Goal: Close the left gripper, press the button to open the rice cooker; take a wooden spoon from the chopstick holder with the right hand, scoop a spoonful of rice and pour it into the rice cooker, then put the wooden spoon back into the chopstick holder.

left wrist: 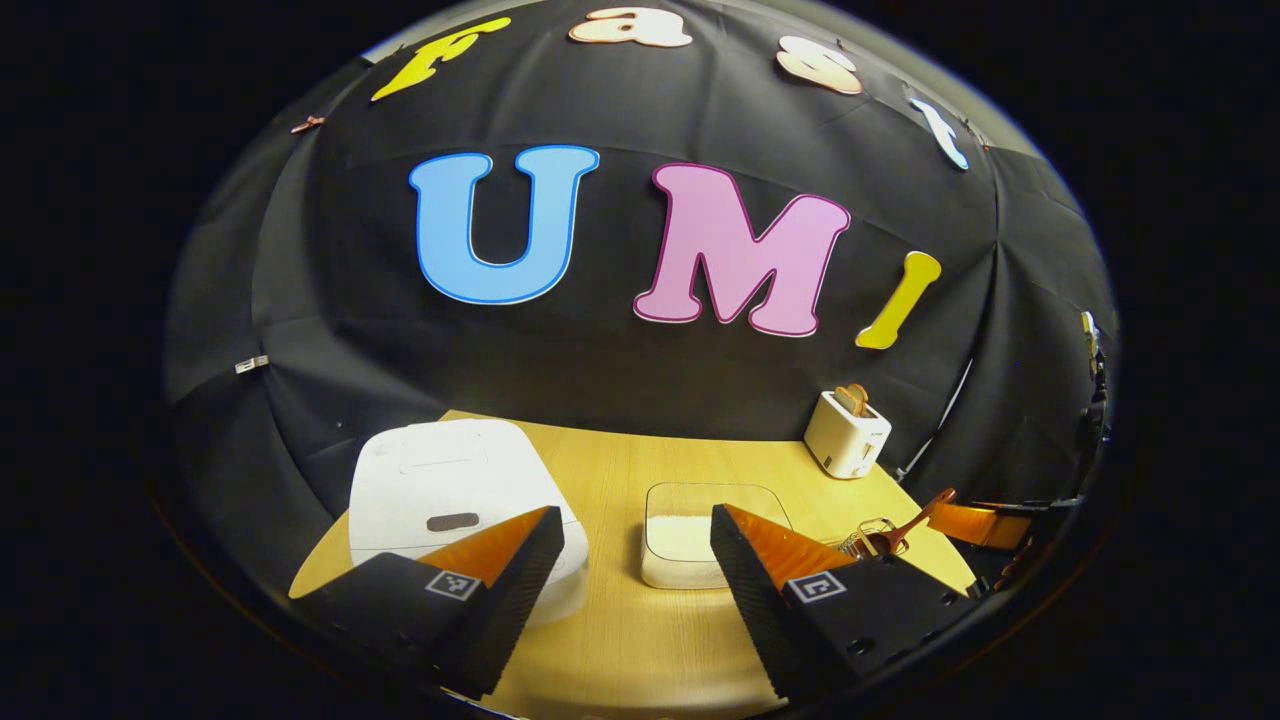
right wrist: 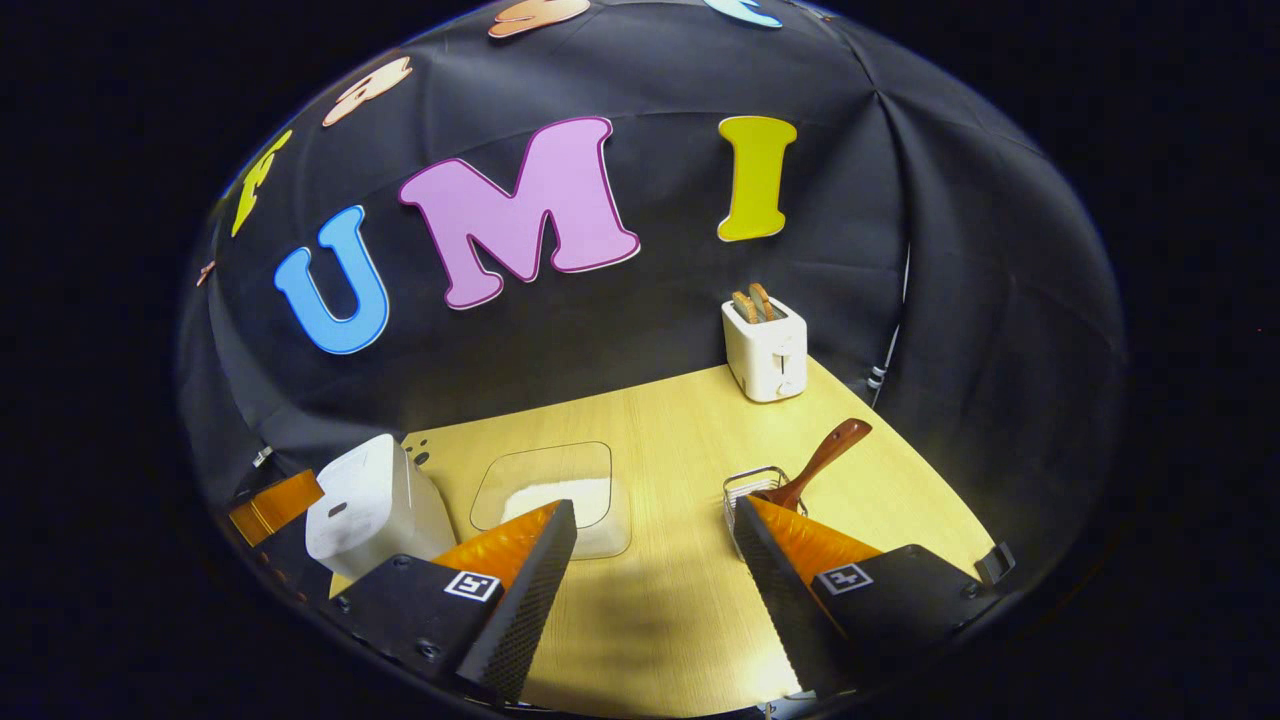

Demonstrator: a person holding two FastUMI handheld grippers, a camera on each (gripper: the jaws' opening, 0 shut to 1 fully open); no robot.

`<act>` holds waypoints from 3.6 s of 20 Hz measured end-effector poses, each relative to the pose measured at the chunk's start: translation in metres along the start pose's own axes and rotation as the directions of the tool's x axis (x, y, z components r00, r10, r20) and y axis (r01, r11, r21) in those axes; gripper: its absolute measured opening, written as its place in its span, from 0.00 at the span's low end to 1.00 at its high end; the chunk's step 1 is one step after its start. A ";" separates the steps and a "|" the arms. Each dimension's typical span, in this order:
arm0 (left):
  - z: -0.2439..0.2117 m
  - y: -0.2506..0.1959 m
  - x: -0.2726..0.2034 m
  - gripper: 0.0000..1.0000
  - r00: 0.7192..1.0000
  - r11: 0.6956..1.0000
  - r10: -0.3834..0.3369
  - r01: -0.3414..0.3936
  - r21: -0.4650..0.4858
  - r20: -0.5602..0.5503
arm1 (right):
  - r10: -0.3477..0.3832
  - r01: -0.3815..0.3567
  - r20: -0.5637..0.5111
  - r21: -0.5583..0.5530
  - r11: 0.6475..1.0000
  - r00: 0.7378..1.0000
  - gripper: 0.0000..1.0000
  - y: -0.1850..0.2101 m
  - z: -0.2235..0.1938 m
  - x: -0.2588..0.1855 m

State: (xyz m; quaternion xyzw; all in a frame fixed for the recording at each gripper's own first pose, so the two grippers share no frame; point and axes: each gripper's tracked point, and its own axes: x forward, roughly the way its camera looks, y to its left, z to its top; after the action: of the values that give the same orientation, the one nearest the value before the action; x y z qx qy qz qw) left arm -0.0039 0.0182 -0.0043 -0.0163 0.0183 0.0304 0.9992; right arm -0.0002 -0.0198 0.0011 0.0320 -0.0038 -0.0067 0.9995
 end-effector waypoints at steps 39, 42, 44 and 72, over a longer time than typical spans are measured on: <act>-0.077 0.169 0.075 0.06 0.878 0.898 0.390 -0.429 -0.094 -0.279 | 0.048 -0.058 -0.135 -0.070 0.996 0.990 0.98 0.027 -0.031 0.007; -0.079 0.168 0.076 0.06 0.858 0.905 0.395 -0.426 -0.024 -0.330 | 0.058 -0.068 -0.143 -0.066 0.996 0.988 0.98 0.029 -0.034 0.010; -0.079 0.169 0.077 0.06 0.841 0.912 0.385 -0.410 0.018 -0.379 | 0.065 -0.075 -0.153 -0.064 0.995 0.986 0.98 0.030 -0.038 0.011; 0.064 0.090 -0.004 0.05 0.944 0.953 0.295 -0.281 -0.111 0.146 | 0.001 -0.001 -0.025 0.019 1.000 1.000 0.98 -0.039 -0.008 -0.005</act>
State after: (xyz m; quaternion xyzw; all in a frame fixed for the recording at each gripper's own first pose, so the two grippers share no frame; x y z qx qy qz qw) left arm -0.0113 0.1103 0.0567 -0.0551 -0.0614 0.1783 0.9805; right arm -0.0057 -0.0583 -0.0098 0.0418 0.0088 -0.0058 0.9991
